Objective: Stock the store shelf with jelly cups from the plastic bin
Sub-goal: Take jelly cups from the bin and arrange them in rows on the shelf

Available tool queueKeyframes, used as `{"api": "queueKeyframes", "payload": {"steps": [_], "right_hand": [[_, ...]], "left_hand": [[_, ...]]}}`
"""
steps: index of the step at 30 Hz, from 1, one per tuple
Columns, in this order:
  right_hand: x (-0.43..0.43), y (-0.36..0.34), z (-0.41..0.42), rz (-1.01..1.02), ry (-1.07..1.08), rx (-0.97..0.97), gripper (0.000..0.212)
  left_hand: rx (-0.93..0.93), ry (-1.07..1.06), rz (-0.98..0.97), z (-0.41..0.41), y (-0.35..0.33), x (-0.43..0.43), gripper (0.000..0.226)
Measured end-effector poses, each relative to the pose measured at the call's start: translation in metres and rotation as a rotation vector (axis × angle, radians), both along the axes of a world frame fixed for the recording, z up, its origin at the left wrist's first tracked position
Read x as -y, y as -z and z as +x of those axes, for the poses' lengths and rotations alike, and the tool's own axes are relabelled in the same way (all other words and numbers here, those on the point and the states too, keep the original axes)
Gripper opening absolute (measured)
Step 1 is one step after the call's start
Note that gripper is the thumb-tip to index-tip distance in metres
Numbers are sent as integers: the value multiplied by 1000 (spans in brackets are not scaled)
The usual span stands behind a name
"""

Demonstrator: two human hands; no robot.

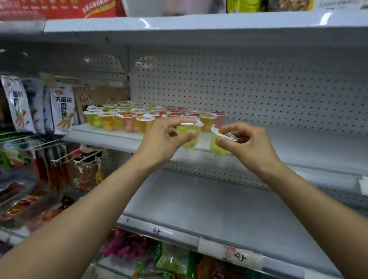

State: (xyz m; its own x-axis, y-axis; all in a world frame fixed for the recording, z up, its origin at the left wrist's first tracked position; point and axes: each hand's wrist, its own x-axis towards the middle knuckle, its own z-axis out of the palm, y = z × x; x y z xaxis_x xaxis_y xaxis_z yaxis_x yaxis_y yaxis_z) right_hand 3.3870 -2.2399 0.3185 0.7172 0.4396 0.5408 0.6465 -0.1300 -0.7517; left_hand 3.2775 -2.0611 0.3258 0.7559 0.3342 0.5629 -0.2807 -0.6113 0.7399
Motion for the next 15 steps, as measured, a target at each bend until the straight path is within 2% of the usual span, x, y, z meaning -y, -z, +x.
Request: {"api": "queueKeyframes", "payload": {"steps": [6,15], "right_hand": [[-31,-20,49,-66,74,-7,28],[-74,-15,104,-237,141,70,28]], "left_hand": [[29,-31,-3,35,-30,-28,21],[-14,-42,-9,71,-43,-53,27]]}}
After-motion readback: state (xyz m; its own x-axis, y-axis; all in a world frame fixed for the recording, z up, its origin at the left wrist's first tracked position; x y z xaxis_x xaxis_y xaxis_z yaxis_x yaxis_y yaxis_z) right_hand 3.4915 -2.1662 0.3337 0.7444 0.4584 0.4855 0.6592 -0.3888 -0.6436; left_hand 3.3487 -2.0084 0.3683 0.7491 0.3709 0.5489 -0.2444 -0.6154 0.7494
